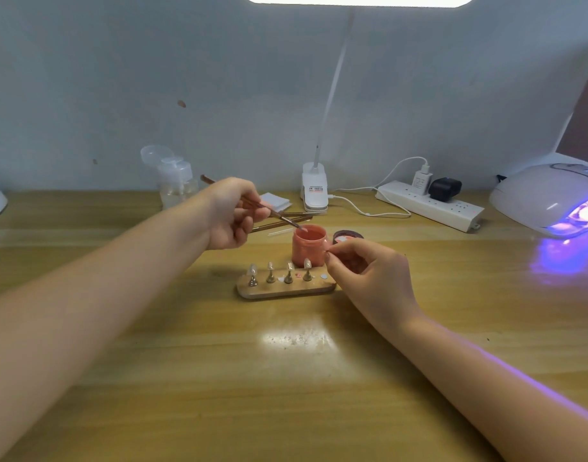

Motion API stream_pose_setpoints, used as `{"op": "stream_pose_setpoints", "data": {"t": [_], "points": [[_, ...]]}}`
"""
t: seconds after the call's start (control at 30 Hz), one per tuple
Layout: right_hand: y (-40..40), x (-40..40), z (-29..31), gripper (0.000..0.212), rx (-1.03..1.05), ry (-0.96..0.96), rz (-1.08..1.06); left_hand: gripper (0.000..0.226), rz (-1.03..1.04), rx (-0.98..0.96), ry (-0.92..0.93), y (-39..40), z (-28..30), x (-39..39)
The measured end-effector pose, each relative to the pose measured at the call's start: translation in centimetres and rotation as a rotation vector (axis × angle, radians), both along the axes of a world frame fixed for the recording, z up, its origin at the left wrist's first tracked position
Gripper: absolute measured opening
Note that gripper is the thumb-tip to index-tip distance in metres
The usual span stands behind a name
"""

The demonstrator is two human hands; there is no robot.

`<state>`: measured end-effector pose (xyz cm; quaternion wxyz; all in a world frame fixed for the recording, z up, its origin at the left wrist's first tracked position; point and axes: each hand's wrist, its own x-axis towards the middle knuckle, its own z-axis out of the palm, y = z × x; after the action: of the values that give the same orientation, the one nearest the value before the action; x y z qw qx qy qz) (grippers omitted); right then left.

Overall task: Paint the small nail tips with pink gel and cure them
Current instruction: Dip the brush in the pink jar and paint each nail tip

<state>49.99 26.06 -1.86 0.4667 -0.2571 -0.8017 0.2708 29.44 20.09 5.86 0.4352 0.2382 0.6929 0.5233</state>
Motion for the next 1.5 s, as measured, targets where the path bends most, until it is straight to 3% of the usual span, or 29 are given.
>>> {"op": "stream_pose_setpoints", "data": {"t": [0.13, 0.3, 0.37, 0.5, 0.67, 1.5], "points": [[0.0, 0.0, 0.0, 0.008, 0.002, -0.009, 0.002, 0.019, 0.055, 0.033, -0.117, -1.3, -1.2, -1.2], [0.1, 0.0, -0.1, 0.009, -0.002, 0.004, -0.011, 0.018, 0.16, 0.25, -0.064, -3.3, -1.5, -0.4], [0.1, 0.0, -0.1, 0.008, -0.006, -0.004, -0.007, 0.019, 0.156, 0.422, 0.091, -4.3, -2.0, 1.0], [0.0, 0.1, 0.0, 0.008, 0.007, -0.012, -0.007, 0.018, 0.01, 0.642, 0.677, -7.0, -4.0, 4.5], [0.0, 0.2, 0.1, 0.009, 0.012, -0.032, -0.001, 0.022, -0.09, 0.692, 0.938, -7.9, -5.8, 6.3], [-0.1, 0.2, 0.1, 0.008, 0.006, -0.004, 0.019, 0.026, -0.104, 0.733, 0.968, -8.0, -6.4, 6.8]]}}
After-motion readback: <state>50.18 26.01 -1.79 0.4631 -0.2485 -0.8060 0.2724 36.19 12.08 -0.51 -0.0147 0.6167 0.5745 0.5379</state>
